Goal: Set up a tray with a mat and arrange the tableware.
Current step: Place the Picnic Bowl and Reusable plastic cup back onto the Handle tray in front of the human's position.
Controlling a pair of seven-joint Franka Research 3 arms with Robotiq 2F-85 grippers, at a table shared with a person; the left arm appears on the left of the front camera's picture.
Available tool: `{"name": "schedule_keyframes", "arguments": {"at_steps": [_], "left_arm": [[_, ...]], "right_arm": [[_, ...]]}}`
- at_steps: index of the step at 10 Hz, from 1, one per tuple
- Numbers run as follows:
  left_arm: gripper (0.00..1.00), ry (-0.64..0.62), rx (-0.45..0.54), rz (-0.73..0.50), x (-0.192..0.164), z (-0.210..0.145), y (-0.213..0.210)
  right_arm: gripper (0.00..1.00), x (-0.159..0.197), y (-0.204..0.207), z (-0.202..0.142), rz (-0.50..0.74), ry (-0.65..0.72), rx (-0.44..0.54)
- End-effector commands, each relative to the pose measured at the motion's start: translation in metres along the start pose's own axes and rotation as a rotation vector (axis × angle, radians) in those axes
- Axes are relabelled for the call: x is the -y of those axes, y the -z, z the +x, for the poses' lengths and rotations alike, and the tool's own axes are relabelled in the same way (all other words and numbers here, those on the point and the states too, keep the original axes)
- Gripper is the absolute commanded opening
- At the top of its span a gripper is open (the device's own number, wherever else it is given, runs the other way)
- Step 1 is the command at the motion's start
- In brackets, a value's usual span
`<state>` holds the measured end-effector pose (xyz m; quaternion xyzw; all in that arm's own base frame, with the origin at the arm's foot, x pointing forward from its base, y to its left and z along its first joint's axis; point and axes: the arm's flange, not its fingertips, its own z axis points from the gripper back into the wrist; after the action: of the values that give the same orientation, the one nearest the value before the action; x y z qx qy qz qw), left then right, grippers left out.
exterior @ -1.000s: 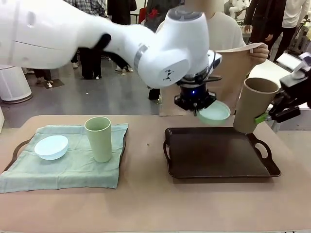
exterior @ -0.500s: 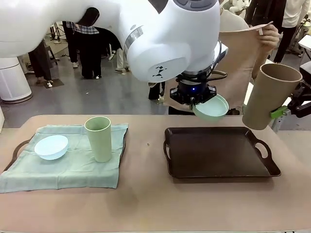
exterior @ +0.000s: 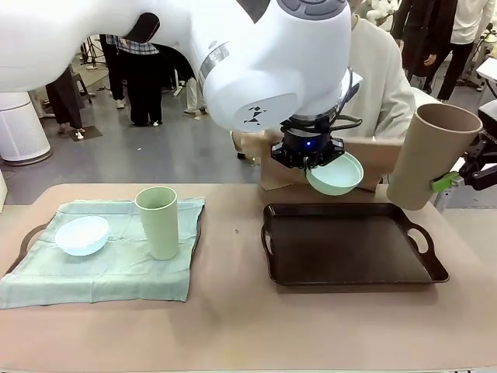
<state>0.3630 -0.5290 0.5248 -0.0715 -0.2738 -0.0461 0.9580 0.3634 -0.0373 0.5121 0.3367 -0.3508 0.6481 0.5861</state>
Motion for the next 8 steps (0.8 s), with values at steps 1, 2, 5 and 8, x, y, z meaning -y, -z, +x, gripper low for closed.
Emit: {"name": "schedule_keyframes", "arguments": {"at_steps": [1, 2, 5, 8], "left_arm": [[0.0, 0.006, 0.0, -0.016, 0.0016, 0.0008, -0.0023], [0.0, 0.006, 0.0, -0.016, 0.0016, 0.0008, -0.0023], [0.0, 0.006, 0.0, -0.016, 0.0016, 0.0008, -0.0023], [0.0, 0.006, 0.0, -0.016, 0.0016, 0.0008, -0.0023]], "right_arm": [[0.0, 0.0029, -0.0013, 0.0005, -0.001, -0.001, -0.003], [0.0, 0.0029, -0.0013, 0.0005, -0.001, -0.001, -0.003], [0.0, 0.0029, -0.0013, 0.0005, -0.001, -0.001, -0.003], [0.0, 0.0029, -0.0013, 0.0005, -0.001, -0.001, -0.003]]}}
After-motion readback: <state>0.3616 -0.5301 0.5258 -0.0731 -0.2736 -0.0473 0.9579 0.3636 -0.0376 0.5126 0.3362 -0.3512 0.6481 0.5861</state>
